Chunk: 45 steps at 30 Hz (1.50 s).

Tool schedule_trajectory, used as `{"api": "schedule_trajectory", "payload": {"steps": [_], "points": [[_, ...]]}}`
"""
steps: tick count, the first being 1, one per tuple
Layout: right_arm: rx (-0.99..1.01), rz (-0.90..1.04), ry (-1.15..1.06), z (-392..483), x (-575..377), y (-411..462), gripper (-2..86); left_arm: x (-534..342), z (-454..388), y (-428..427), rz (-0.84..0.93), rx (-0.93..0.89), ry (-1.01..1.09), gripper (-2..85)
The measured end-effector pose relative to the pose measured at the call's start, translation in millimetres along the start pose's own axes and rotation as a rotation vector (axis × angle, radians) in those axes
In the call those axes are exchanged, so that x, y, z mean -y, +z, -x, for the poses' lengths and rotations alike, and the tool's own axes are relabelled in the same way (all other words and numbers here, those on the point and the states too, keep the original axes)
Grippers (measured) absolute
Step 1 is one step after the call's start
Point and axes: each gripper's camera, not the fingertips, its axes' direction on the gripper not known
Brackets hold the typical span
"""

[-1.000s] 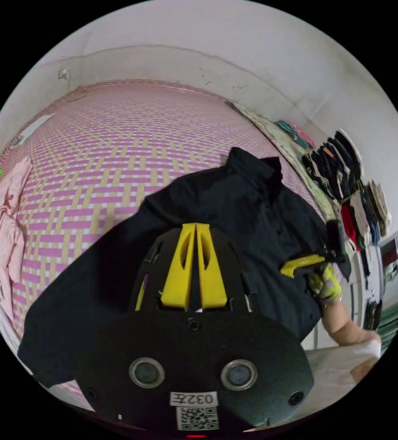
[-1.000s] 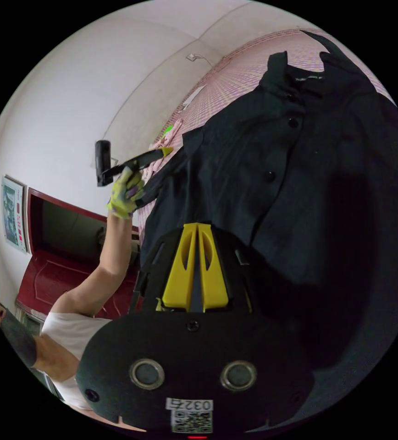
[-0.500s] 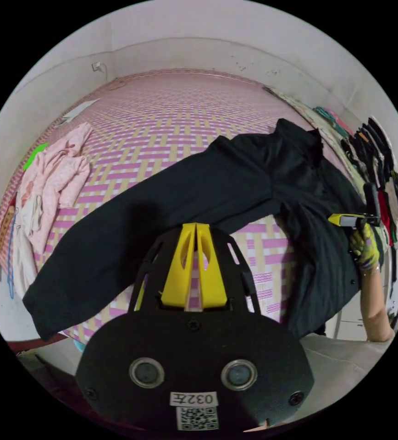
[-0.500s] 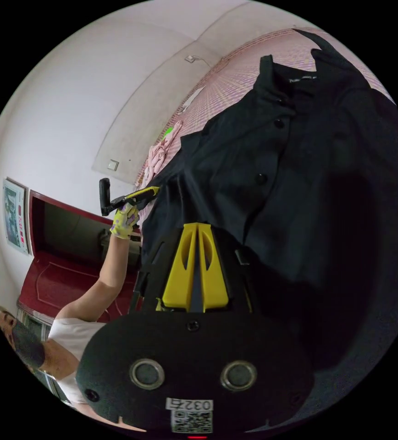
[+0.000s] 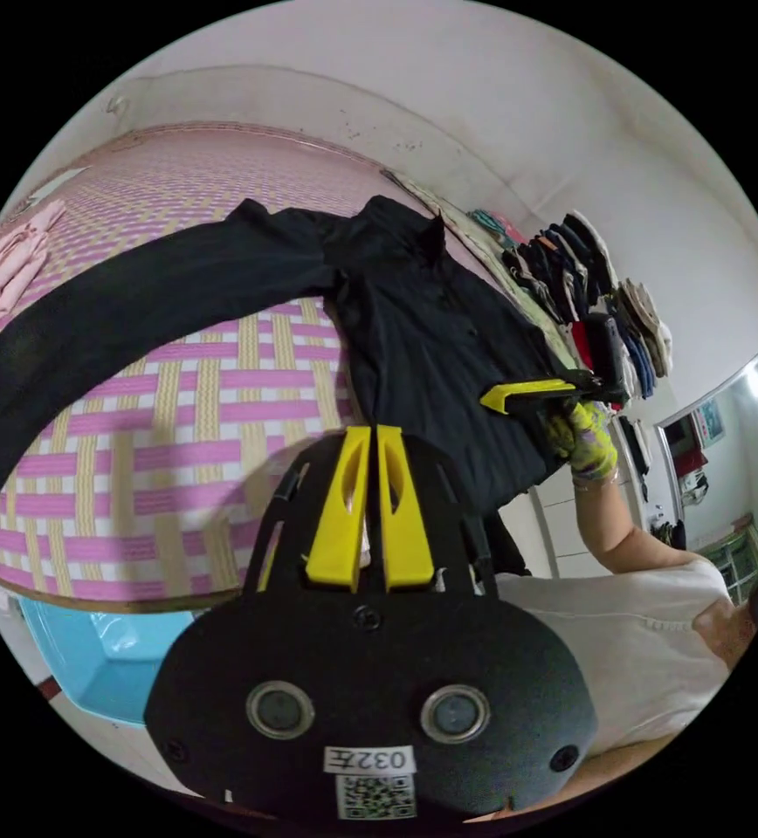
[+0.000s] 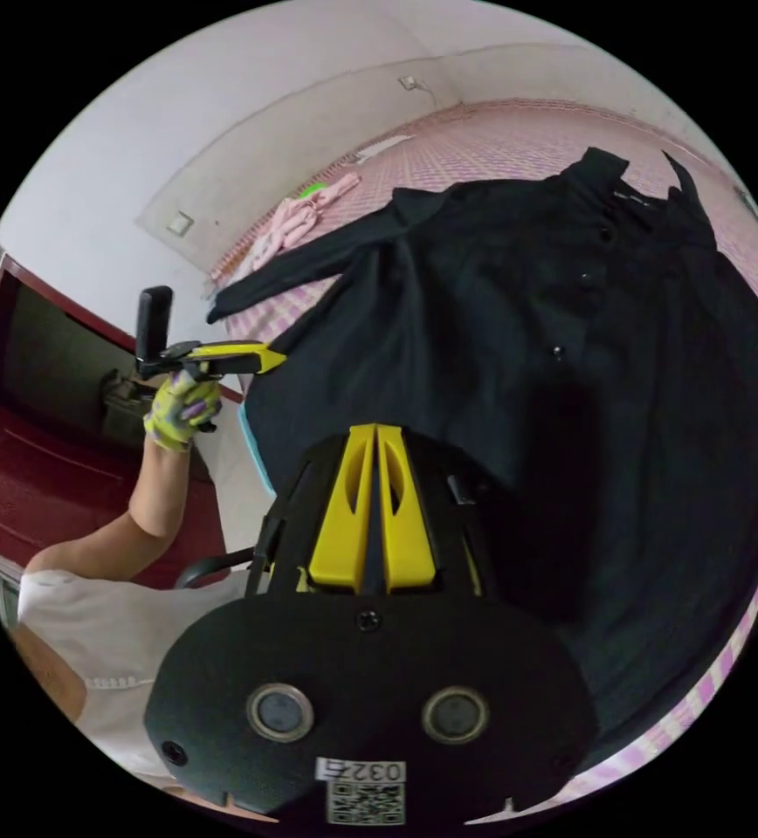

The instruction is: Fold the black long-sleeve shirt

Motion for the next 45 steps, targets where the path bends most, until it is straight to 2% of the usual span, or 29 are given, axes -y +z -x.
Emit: {"api": "schedule_trajectory", "payload": {"steps": [4, 6, 9, 13, 17, 25, 29, 31, 34, 39, 41, 45], "points": [[0.057, -0.03, 0.01, -9.6, -14.1, 6.6, -1.0, -15.5, 14.2, -10.1, -0.027, 0.012, -0.077, 0.4], [0.063, -0.03, 0.011, -8.1, -24.6, 8.7, -1.0, -25.9, 7.7, -23.2, -0.083, 0.095, -0.112, 2.5], [0.084, -0.1, -0.056, 5.7, -46.3, -3.7, -1.0, -35.3, -33.6, -30.7, -0.182, 0.189, -0.031, -0.1], [0.075, -0.156, -0.088, 3.3, -67.1, -14.1, -1.0, -12.8, -73.5, -9.6, -0.193, 0.131, 0.074, -0.8], [0.206, -0.236, -0.089, -17.1, -96.8, -30.4, -1.0, 38.9, -101.5, 26.7, -0.077, 0.219, 0.132, -0.9], [0.286, -0.383, -0.082, -50.6, -185.6, -52.6, -1.0, 105.8, -133.3, 88.9, 0.057, 0.155, 0.177, -1.1], [0.293, -0.457, -0.073, -63.0, -243.5, -62.4, -1.0, 141.9, -151.8, 119.9, 0.1, 0.283, 0.206, -0.8], [0.276, -0.498, -0.059, -66.2, -273.1, -67.3, -1.0, 155.5, -152.7, 127.3, 0.108, 0.3, 0.217, -0.7], [0.152, -0.569, 0.002, -67.2, -332.8, -75.1, -1.0, 171.9, -142.5, 127.4, 0.091, 0.213, 0.221, -0.7], [-0.21, -0.713, 0.194, -60.7, -444.5, -71.9, -0.9, 203.4, -125.2, 131.5, 0.053, 0.066, 0.204, -1.0], [-0.206, -0.754, 0.28, -66.2, -473.1, -71.9, -0.7, 215.6, -125.1, 144.3, 0.071, 0.081, 0.199, -1.1], [-0.151, -0.969, 0.489, -87.5, -548.4, -85.4, 1.2, 240.1, -127.3, 167.7, 0.084, 0.073, 0.202, -1.2]]}}
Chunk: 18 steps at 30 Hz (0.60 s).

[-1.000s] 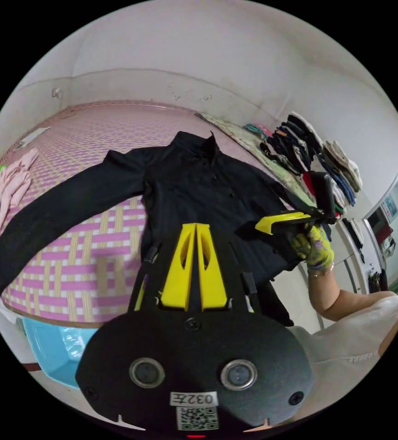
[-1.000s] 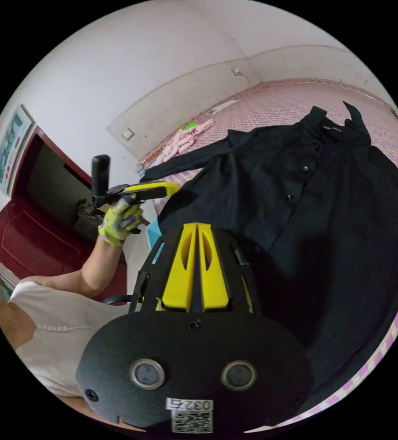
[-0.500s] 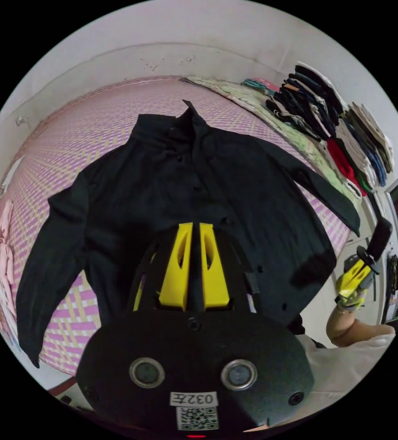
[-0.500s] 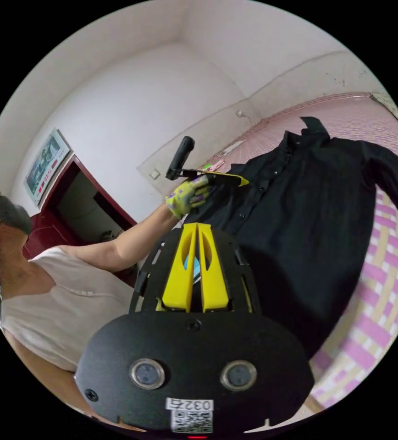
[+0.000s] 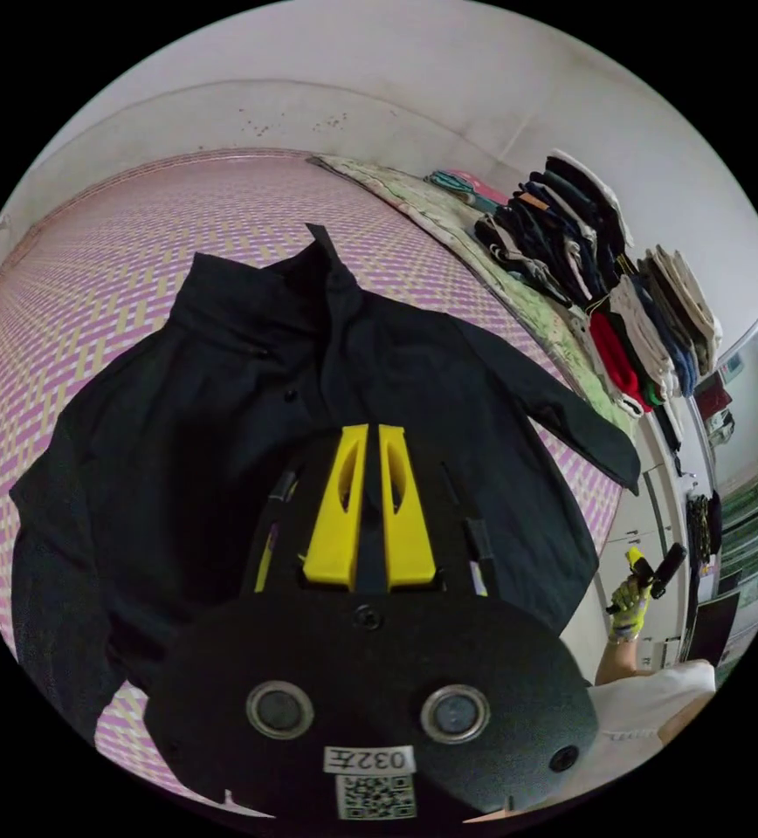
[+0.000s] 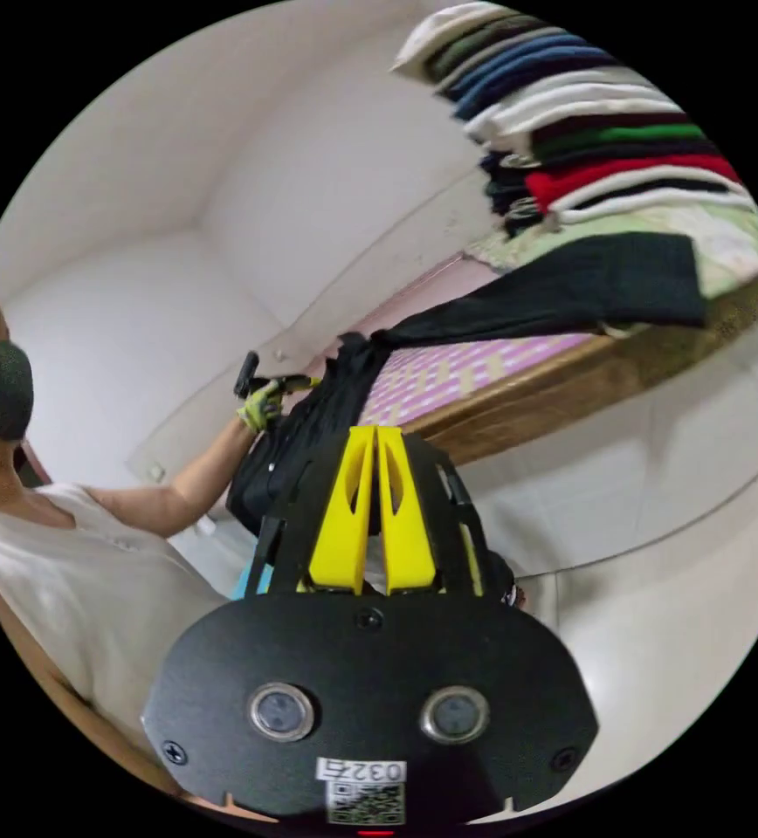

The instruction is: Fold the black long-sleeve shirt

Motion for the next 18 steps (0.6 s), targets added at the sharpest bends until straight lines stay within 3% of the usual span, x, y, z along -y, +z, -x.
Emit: {"api": "schedule_trajectory", "payload": {"steps": [5, 12, 18], "points": [[-0.076, -0.148, 0.229, -59.0, -10.1, -49.4, 8.8, 14.6, 13.3, 36.5, 0.102, 0.071, -0.022, -1.3], [-0.027, -0.318, 0.397, -126.2, 1.2, -66.7, 12.8, -7.2, 52.5, 19.3, 0.009, 0.001, -0.093, -0.9], [-0.052, -0.363, 0.437, -135.1, 8.6, -58.3, 6.3, -61.7, 33.0, -35.6, -0.157, -0.177, 0.046, -0.8]]}}
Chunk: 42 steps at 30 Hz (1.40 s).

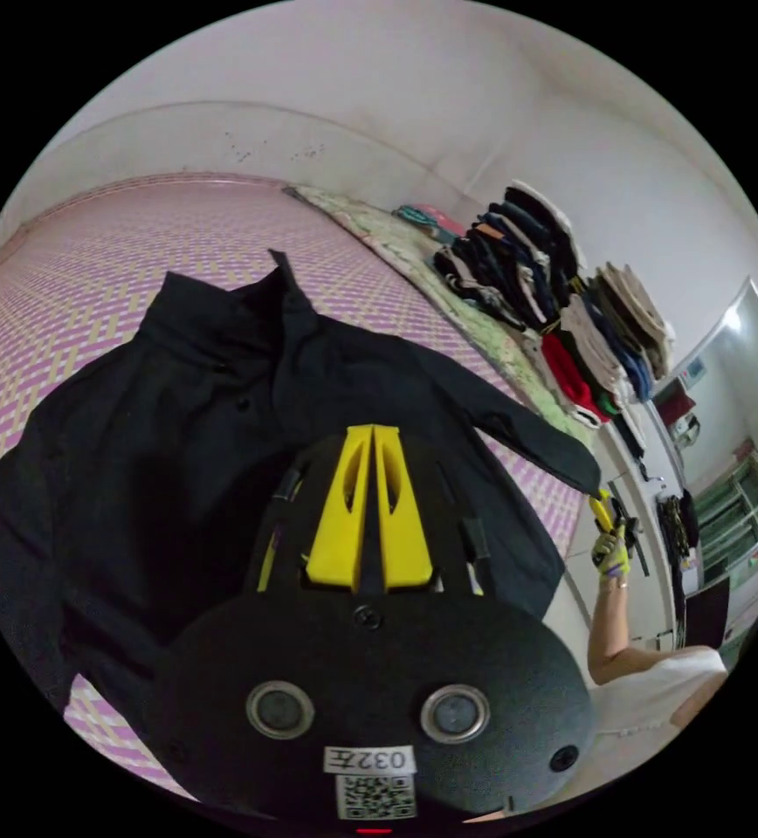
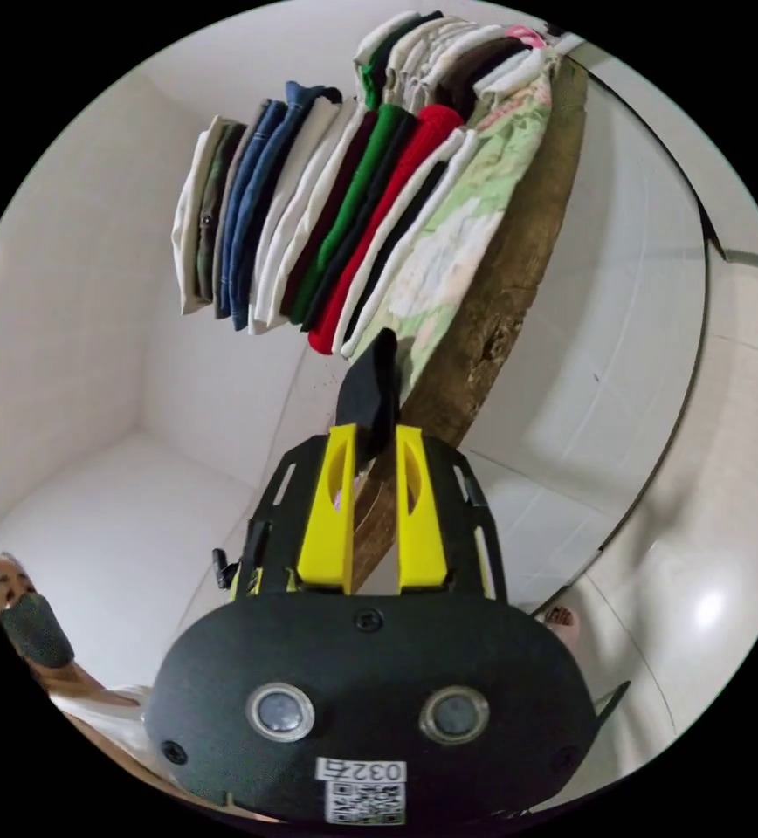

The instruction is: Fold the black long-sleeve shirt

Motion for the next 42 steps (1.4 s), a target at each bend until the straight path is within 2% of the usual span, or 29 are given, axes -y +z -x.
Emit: {"api": "schedule_trajectory", "payload": {"steps": [4, 7, 9, 11, 15, 18, 25, 28, 29, 31, 35, 38, 40, 42], "points": [[-0.048, -0.054, -0.084, 30.0, -3.6, -2.9, 2.7, -33.2, -27.3, -19.4, -0.026, -0.16, 0.093, 0.3], [-0.067, -0.045, -0.287, 94.5, -16.4, 11.2, 1.8, -59.8, -44.2, -23.4, -0.023, -0.348, 0.138, 4.2], [-0.044, 0.005, -0.483, 163.7, -40.4, 41.3, 1.5, -76.3, -49.4, -20.1, -0.017, -0.526, 0.132, 7.7], [-0.014, 0.068, -0.645, 217.7, -70.8, 73.3, 1.4, -86.6, -48.6, -15.1, -0.013, -0.625, 0.106, 9.6], [0.06, 0.246, -0.941, 302.9, -173.5, 156.2, 0.7, -110.0, -32.8, -11.0, -0.018, -0.669, 0.033, 13.8], [0.037, 0.396, -1.038, 313.7, -245.0, 215.0, 0.5, -132.6, -2.4, -19.3, -0.085, -0.674, -0.068, 15.1], [0.004, 0.491, -1.093, 301.5, -318.4, 263.7, 2.0, -174.6, 45.7, -13.1, -0.035, -0.567, -0.242, 13.6], [0.047, 0.559, -1.119, 303.4, -326.4, 271.0, 4.7, -186.0, 51.8, -14.0, -0.051, -0.506, -0.274, 9.3], [0.075, 0.606, -1.108, 301.3, -324.1, 269.9, 5.9, -189.5, 54.9, -15.4, -0.06, -0.48, -0.287, 4.5], [0.092, 0.583, -1.058, 291.1, -309.7, 252.1, 6.9, -193.8, 61.6, -19.2, -0.072, -0.469, -0.31, 0.5], [0.047, 0.443, -0.853, 228.1, -259.0, 179.1, 7.3, -182.4, 70.4, -40.4, -0.12, -0.64, -0.259, -1.4], [-0.008, 0.38, -0.658, 161.6, -228.6, 134.2, 7.8, -141.6, 51.0, -66.7, -0.122, -0.723, -0.127, -1.5], [-0.026, 0.384, -0.557, 125.0, -215.9, 120.2, 8.5, -104.7, 28.0, -83.3, -0.099, -0.764, -0.037, -1.6], [0.022, 0.44, -0.469, 90.9, -205.0, 118.8, 9.9, -53.0, -7.3, -102.4, -0.095, -0.901, 0.028, -1.6]]}}
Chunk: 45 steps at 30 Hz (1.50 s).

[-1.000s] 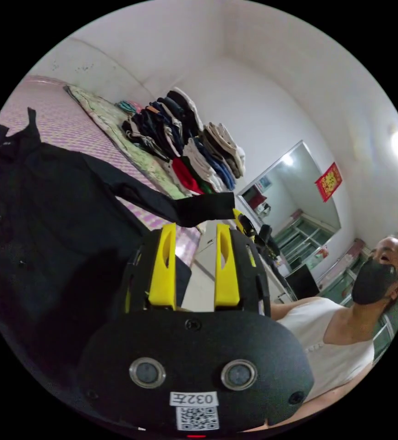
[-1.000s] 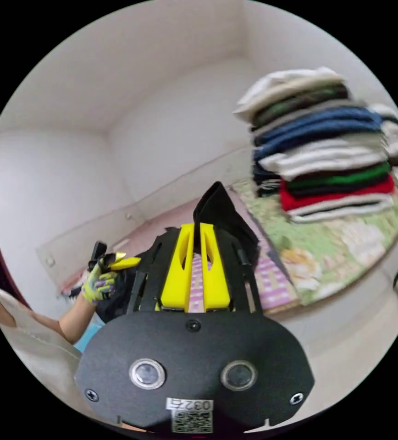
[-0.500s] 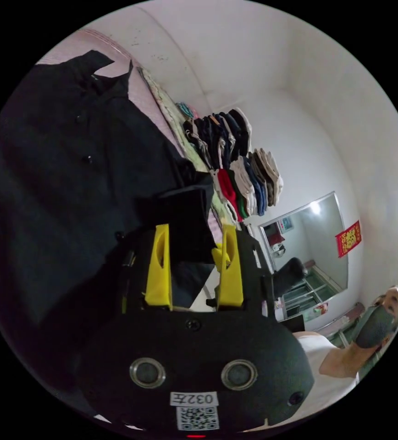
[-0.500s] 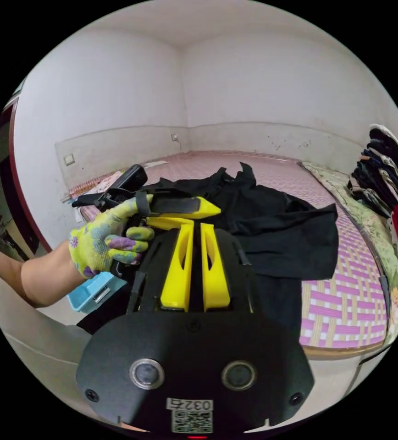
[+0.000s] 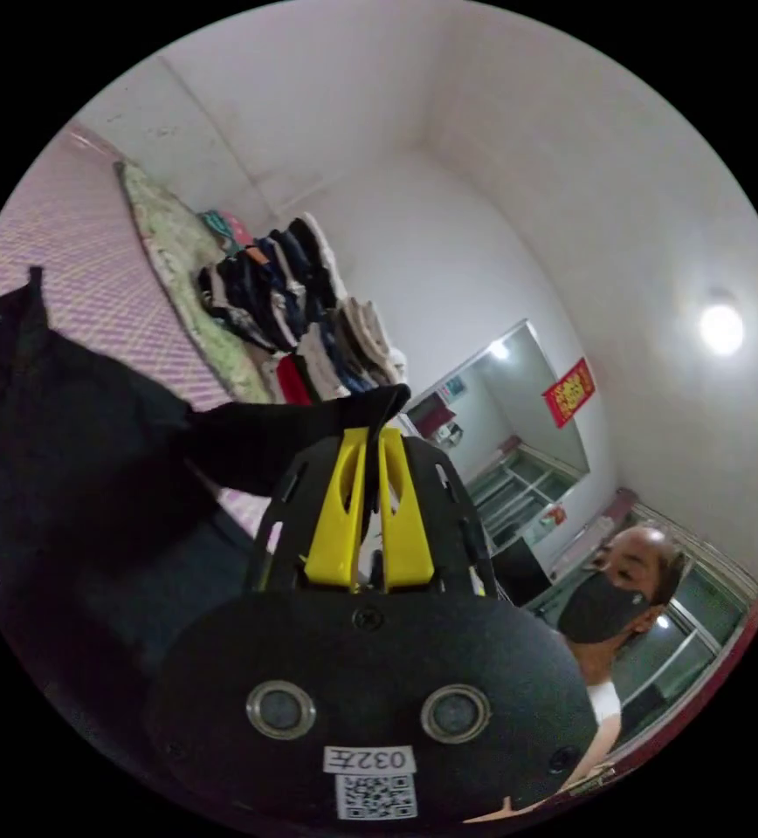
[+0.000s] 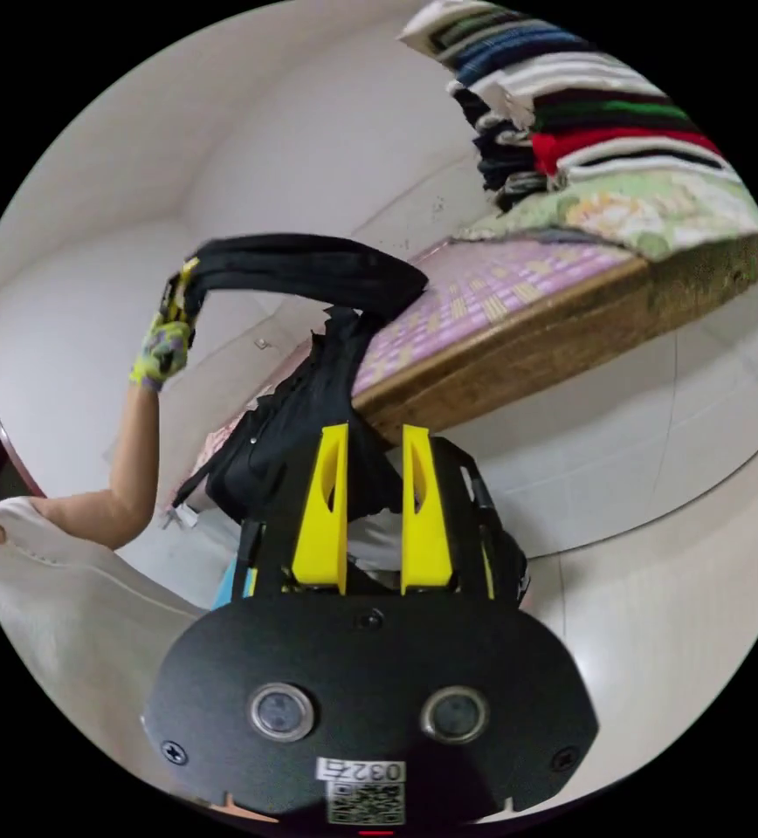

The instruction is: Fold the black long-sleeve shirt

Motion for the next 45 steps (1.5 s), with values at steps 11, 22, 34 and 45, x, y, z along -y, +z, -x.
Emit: {"api": "schedule_trajectory", "payload": {"steps": [11, 22, 34, 45], "points": [[0.277, 0.122, -0.09, -40.4, 7.4, 45.7, 11.5, 130.2, -64.7, 36.4, -0.192, 0.0, 0.0, -1.7], [0.103, 0.14, -0.21, 8.8, 2.2, 20.3, -0.8, 121.4, -14.8, 12.5, -0.597, 0.101, -0.161, -1.6], [-0.141, 0.312, -0.753, 248.0, 29.3, 44.9, -1.0, 46.6, -57.4, -134.2, -0.763, 0.259, -0.14, -1.6], [-0.192, 0.57, -0.827, 266.5, 9.4, 138.2, -1.0, -110.2, 12.5, -228.7, -1.037, 0.333, -0.473, -1.6]]}}
